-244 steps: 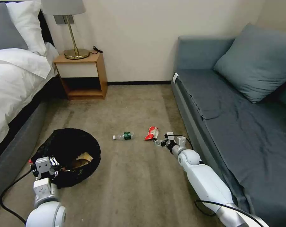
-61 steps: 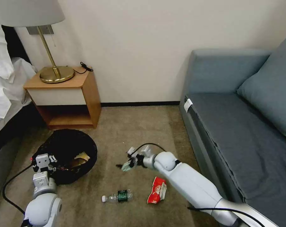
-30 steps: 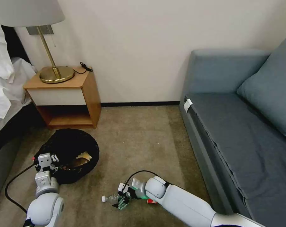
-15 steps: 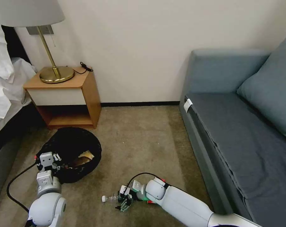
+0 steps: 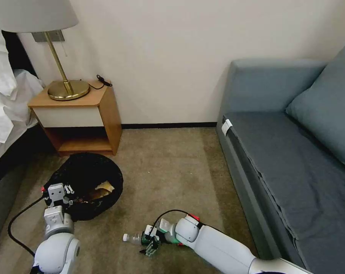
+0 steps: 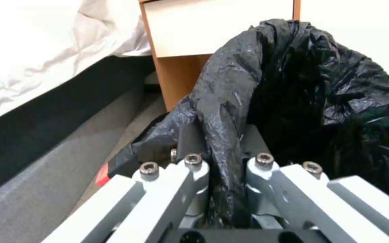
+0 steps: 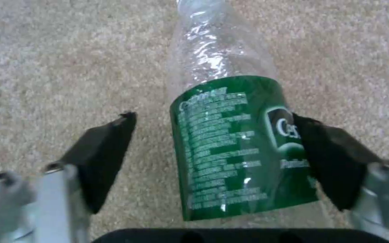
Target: Pick up the trash bin, then pick up the garbage on the floor and place it into the trash bin.
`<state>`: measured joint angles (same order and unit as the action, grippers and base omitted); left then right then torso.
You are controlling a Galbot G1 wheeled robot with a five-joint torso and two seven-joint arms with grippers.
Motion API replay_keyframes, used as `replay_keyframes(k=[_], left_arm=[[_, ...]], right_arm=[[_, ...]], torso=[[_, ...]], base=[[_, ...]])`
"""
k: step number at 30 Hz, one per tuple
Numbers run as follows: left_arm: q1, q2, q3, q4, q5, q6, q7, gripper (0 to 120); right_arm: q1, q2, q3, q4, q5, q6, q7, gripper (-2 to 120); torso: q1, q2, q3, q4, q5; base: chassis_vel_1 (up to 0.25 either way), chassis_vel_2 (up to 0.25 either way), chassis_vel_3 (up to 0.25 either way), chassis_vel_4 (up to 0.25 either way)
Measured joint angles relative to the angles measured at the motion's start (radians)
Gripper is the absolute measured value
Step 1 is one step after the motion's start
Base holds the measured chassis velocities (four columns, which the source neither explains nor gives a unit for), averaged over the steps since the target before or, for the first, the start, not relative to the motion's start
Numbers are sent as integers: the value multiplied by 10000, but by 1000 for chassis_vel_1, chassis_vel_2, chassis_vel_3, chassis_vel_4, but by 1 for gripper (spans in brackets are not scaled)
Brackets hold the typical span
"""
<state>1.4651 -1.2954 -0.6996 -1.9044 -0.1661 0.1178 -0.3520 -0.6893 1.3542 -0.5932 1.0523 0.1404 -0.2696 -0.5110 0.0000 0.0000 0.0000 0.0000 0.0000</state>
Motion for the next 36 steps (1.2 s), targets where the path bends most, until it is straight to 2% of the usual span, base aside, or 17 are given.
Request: replay_keyframes(k=[2, 4, 5, 8, 9, 14, 16, 18, 22, 36], left_arm=[[4, -6, 1, 0, 5, 0, 0, 4], [19, -21, 3, 0, 13, -4, 0, 4], [19, -21, 3, 0, 13, -4, 0, 4], [35, -28, 3, -22, 25, -8, 1, 4], [35, -28, 3, -22, 25, -8, 1, 4], [36, -19, -11, -30, 24, -24, 4, 4], [36, -19, -14, -29, 24, -35, 4, 4], [41, -10, -16, -28, 24, -46, 4, 4], [32, 5, -15, -27, 22, -47, 7, 4], [107, 105, -12, 81, -40, -208, 40, 4]], right_arm=[[1, 0, 3, 0, 2, -1, 3, 79], [-1, 0, 33, -3, 2, -2, 14, 68], [-1, 0, 33, -3, 2, -2, 14, 68], [-18, -25, 89, -11, 2, -2, 17, 51], [-18, -25, 89, -11, 2, -2, 17, 51], [-19, -52, 137, -13, 6, 2, 15, 32], [-19, -54, 142, -7, 5, 2, 15, 30], [-50, -56, 184, 19, -1, -4, 16, 22], [-81, -66, 261, 47, -24, -11, 15, 18], [-63, -176, 971, 47, -186, -8, 6, 18]], torso=[[0, 0, 0, 0, 0], [0, 0, 0, 0, 0], [0, 0, 0, 0, 0], [0, 0, 0, 0, 0], [0, 0, 0, 0, 0], [0, 0, 0, 0, 1], [0, 0, 0, 0, 1], [0, 0, 0, 0, 0], [0, 0, 0, 0, 1], [0, 0, 0, 0, 0]], base=[[0, 0, 0, 0], [0, 0, 0, 0], [0, 0, 0, 0], [0, 0, 0, 0], [0, 0, 0, 0], [0, 0, 0, 0], [0, 0, 0, 0], [0, 0, 0, 0], [0, 0, 0, 0], [0, 0, 0, 0]])
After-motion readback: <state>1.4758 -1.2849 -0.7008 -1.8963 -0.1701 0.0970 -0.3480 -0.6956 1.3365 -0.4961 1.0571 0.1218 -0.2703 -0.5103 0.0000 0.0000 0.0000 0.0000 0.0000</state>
